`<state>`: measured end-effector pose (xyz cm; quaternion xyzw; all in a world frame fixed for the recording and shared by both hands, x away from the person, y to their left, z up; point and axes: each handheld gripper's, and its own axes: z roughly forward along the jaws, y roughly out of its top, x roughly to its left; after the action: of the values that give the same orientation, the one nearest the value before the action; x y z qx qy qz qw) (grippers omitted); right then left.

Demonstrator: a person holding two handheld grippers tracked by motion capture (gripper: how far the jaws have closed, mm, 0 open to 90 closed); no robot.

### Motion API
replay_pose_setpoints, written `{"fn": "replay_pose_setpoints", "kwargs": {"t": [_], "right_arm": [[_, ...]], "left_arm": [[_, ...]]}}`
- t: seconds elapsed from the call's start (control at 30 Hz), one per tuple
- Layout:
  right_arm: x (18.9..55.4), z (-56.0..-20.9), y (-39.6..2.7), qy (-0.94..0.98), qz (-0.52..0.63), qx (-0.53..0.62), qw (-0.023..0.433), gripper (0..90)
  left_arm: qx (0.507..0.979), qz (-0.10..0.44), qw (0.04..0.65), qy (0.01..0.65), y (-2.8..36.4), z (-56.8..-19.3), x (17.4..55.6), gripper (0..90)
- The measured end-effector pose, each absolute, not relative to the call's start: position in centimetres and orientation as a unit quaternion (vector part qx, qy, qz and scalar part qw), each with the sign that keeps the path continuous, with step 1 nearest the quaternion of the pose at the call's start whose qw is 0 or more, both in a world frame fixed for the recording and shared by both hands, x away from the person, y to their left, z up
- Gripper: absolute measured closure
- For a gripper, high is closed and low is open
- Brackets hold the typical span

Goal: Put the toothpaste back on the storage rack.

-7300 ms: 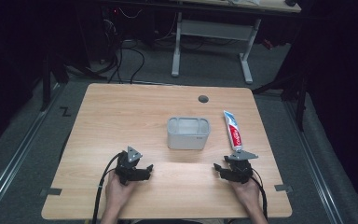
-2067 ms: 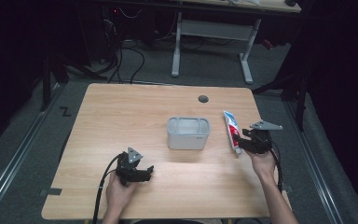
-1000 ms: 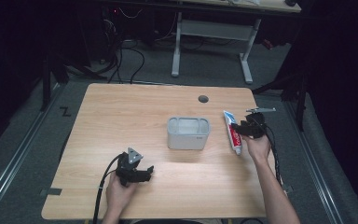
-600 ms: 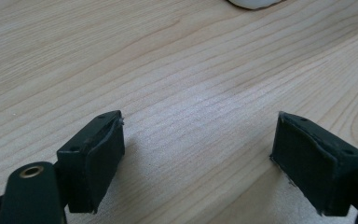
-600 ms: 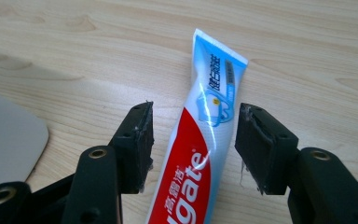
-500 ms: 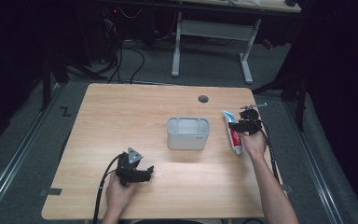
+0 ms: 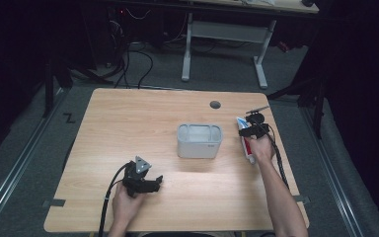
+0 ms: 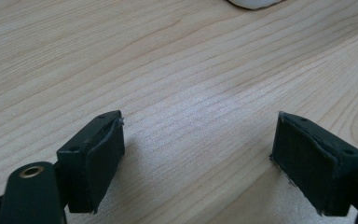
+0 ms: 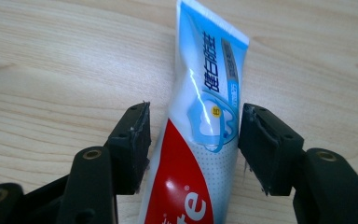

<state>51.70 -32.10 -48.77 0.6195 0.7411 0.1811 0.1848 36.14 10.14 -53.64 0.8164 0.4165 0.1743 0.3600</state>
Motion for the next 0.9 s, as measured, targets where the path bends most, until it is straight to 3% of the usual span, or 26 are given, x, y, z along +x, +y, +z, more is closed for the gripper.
{"fn": "replay_pose_setpoints", "kwargs": {"t": [0.27, 0.57, 0.63, 0.7, 0.9], "right_arm": [[52.7, -50.0, -32.0, 0.736, 0.159, 0.637, 0.166, 44.1], [53.1, -50.0, -32.1, 0.731, 0.154, 0.647, 0.155, 51.3], [52.9, -50.0, -31.9, 0.737, 0.155, 0.638, 0.158, 54.5], [52.7, -49.5, -31.9, 0.741, 0.158, 0.634, 0.158, 64.4], [52.5, -49.2, -31.5, 0.755, 0.150, 0.621, 0.146, 70.6]], "left_arm": [[0.817, 0.174, 0.360, 0.416, 10.1, -53.6, 36.1, 17.1], [0.817, 0.175, 0.360, 0.416, 10.1, -53.6, 36.1, 17.1], [0.817, 0.174, 0.359, 0.416, 10.1, -53.6, 36.1, 17.1], [0.817, 0.175, 0.360, 0.416, 10.1, -53.6, 36.1, 17.1], [0.817, 0.175, 0.360, 0.417, 10.1, -53.6, 36.1, 17.1]]}}
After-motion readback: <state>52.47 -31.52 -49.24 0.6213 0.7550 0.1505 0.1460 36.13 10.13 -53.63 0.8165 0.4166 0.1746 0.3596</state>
